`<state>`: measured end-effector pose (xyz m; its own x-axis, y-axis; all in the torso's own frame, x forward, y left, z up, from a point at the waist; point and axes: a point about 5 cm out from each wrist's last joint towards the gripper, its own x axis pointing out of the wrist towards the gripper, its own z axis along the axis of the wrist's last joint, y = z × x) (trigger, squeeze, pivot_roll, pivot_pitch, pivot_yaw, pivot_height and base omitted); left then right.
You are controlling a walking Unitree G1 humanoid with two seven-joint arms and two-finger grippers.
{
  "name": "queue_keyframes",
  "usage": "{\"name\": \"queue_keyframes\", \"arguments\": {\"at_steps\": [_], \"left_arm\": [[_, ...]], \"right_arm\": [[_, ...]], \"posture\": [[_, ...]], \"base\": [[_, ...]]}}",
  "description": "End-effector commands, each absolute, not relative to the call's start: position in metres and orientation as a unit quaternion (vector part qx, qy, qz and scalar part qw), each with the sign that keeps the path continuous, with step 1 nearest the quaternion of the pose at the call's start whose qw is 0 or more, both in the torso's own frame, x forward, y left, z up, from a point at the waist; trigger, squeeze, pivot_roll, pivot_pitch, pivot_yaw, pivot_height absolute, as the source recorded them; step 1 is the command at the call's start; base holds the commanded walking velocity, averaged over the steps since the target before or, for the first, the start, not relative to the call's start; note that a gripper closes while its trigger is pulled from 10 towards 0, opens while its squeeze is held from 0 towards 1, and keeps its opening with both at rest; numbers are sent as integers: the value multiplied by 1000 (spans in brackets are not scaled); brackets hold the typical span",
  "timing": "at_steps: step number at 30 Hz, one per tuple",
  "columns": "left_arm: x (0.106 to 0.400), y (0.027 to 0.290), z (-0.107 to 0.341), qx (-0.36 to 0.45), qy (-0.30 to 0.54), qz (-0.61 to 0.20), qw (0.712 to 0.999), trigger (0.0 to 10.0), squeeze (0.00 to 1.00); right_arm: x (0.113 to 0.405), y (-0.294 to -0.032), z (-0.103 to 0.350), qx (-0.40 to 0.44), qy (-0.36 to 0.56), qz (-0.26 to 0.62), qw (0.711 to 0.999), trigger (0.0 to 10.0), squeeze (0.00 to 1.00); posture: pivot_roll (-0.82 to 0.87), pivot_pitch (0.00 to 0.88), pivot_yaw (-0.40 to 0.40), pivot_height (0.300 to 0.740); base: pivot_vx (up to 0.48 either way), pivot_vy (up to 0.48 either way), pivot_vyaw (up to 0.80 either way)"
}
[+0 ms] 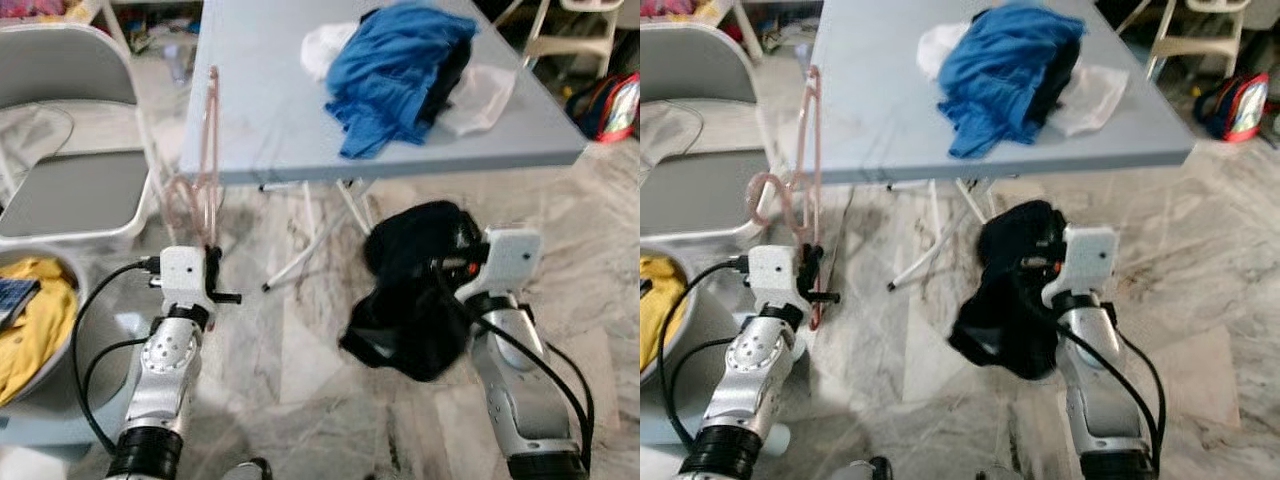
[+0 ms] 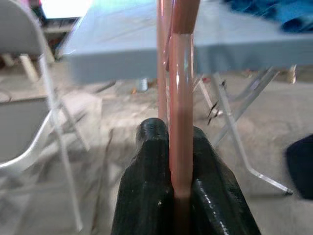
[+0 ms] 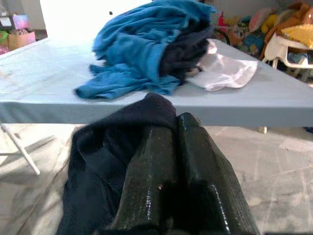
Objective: Hang hanger
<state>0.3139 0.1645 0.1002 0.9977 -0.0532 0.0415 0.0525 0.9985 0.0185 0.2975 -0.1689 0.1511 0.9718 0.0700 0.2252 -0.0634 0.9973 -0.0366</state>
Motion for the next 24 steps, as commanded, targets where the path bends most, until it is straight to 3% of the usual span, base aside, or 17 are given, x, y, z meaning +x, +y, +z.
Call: {"name": "queue_keyframes", "arguments": {"at_steps": [1,4,24], "left_arm": [[308,169,97,15,-15,-23,1000,10000,0],[302,179,102,14,-21,7,1000,10000,0],[301,172,133,19,-69,6,997,10000,0]], "right_arm": [[297,-167,157,-10,-132,37,991,10000,0],[302,-149,161,-6,-144,65,987,10000,0],[313,-112,193,1,-194,157,968,10000,0]], "posture": [[85,153,-17,740],[129,165,-5,740],[186,169,-38,740]], "base": [[435,0,0],[448,0,0],[456,0,0]]}}
